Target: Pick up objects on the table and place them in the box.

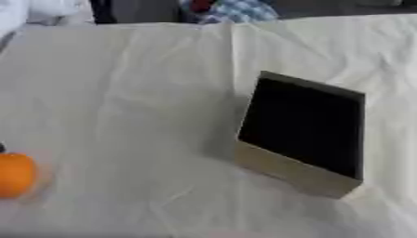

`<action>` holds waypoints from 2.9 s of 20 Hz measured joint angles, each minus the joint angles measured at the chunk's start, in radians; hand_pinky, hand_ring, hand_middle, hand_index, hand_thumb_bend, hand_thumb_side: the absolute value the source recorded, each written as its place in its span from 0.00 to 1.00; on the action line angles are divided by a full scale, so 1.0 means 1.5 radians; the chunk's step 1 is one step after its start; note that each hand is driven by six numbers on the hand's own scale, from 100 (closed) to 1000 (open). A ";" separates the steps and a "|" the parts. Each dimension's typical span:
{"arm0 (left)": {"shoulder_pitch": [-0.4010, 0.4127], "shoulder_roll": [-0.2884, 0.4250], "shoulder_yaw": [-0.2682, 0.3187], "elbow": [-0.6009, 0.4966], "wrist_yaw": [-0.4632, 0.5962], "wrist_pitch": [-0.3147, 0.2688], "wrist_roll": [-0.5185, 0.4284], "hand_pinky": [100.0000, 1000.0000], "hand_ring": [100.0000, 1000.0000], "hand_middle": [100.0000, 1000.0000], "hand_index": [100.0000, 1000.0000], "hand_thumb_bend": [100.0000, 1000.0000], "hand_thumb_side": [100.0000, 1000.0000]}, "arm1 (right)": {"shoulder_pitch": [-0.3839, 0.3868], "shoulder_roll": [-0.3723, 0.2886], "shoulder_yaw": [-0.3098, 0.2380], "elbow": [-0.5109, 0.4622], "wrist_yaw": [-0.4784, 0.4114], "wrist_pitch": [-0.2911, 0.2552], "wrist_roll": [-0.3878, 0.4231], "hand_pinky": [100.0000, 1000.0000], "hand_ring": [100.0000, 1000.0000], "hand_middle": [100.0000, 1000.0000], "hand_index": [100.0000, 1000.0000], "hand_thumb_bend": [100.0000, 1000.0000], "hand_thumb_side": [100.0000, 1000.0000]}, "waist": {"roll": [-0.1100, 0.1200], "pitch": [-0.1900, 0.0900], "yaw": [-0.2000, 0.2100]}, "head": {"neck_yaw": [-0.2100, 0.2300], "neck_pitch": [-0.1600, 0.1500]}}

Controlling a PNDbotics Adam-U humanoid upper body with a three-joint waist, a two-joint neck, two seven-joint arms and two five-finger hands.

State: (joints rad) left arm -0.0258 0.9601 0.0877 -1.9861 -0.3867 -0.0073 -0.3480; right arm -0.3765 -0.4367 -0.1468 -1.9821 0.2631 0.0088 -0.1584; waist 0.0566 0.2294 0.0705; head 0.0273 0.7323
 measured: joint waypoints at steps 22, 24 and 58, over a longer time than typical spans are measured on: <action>0.030 0.017 -0.026 0.000 -0.004 -0.011 -0.148 0.89 0.89 0.85 0.88 0.51 0.12 | 0.005 0.000 0.000 0.000 0.006 0.000 0.000 0.57 0.65 0.51 0.78 0.00 0.77 | -0.005 -0.013 0.004 | -0.032 0.009; 0.031 0.017 -0.031 0.000 -0.015 -0.009 -0.152 0.89 0.89 0.84 0.87 0.47 0.07 | 0.005 0.000 0.000 0.000 0.006 0.000 0.000 0.57 0.65 0.51 0.78 0.00 0.77 | -0.005 -0.013 0.003 | -0.035 0.009; 0.065 0.022 -0.064 0.000 -0.184 0.074 -0.190 0.84 0.93 0.88 0.88 0.51 0.03 | 0.016 0.006 0.000 0.000 0.005 0.002 -0.008 0.56 0.65 0.50 0.78 0.00 0.77 | -0.005 -0.010 -0.003 | -0.041 0.009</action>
State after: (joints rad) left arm 0.0716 0.9938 -0.0084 -1.9863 -0.6629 0.1033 -0.6325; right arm -0.3520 -0.4277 -0.1474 -1.9821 0.2705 0.0114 -0.1699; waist 0.0488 0.2150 0.0660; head -0.0342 0.7458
